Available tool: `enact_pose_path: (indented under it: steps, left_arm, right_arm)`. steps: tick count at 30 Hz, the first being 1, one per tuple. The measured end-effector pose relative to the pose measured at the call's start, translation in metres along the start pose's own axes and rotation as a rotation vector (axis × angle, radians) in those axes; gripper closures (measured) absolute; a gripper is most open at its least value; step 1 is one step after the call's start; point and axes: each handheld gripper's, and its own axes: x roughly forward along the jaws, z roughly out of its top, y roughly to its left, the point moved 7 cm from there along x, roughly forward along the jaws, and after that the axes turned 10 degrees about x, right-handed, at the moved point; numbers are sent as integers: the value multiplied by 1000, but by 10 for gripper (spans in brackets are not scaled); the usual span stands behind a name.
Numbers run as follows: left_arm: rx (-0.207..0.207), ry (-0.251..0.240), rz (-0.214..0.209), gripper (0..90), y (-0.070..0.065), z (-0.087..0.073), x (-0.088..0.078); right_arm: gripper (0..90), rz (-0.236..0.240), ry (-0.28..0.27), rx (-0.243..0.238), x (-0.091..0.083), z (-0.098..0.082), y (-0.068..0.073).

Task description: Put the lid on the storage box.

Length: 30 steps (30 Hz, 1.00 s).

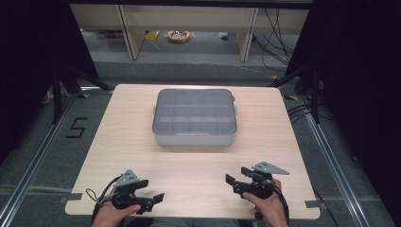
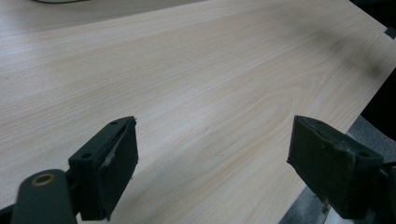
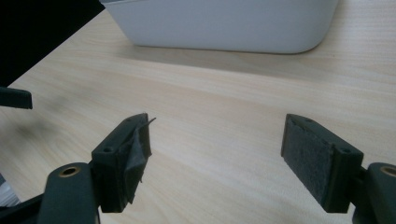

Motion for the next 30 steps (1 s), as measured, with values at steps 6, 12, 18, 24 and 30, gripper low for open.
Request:
enact_pose_path:
  steps: [6,12,18,24,30]
  left_arm:
    - [10,10,-2,152,-4,-4,-4]
    - [22,20,0,152,-10,-10,-6]
    - [39,31,-1,152,-14,-14,-7]
    - [46,39,-4,152,-19,-17,-10]
    - [51,56,-2,152,-20,-22,-13]
  right_arm:
    - [237,4,17,-33,-6,-11,2]
    - [220,-5,26,-48,-13,-23,5]
    - [206,13,49,-65,-18,-34,7]
    - [202,12,74,-69,-22,-44,8]
    - [201,-11,102,-37,-29,-57,7]
